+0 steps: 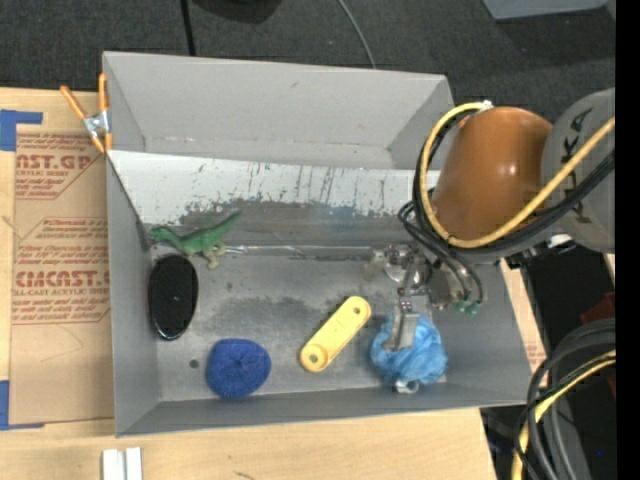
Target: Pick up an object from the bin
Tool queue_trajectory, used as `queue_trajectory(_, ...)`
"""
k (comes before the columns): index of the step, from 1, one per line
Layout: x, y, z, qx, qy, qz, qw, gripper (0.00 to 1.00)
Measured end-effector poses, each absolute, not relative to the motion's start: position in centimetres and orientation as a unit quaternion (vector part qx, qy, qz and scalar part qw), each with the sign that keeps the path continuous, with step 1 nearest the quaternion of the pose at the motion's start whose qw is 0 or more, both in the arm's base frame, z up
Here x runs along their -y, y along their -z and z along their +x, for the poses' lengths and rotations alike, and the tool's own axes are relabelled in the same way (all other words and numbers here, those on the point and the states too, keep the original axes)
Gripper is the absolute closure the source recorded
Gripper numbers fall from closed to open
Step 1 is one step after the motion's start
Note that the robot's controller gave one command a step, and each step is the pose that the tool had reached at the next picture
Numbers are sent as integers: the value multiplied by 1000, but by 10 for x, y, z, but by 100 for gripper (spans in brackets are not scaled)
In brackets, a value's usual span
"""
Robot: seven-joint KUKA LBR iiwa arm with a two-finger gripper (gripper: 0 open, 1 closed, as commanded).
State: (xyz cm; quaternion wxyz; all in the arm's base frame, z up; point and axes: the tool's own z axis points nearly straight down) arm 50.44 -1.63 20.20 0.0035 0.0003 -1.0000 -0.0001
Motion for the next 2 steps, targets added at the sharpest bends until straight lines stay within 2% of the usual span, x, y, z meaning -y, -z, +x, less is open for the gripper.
queue_trajectory(1,16,-206,506,1000,0,0,0,0)
queue_trajectory(2,4,-166,509,999,0,38,-1,0)
